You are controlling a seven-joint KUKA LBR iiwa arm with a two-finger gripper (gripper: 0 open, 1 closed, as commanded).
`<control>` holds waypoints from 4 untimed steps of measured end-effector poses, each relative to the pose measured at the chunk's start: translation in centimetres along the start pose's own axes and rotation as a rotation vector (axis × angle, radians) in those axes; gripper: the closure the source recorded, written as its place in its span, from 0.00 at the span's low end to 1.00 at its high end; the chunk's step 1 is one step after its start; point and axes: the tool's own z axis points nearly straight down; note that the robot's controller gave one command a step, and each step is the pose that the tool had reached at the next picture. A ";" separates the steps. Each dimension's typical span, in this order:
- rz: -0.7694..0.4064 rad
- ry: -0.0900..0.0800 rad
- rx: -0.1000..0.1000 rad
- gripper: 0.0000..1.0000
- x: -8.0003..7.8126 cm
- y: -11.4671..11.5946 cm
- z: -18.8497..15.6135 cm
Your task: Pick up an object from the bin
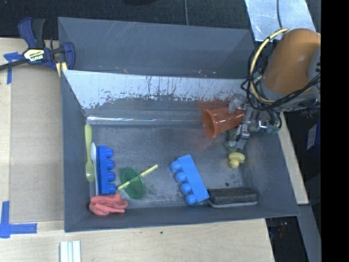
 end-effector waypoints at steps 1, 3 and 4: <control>0.048 -0.017 0.002 1.00 -1.4 -2.9 1.7; 0.072 -0.023 0.001 1.00 -2.3 -2.6 -0.8; -0.111 -0.021 0.007 1.00 -1.9 -2.4 3.2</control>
Offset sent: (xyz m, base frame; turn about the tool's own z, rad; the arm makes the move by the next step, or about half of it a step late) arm 0.0000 0.0000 0.0000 0.0000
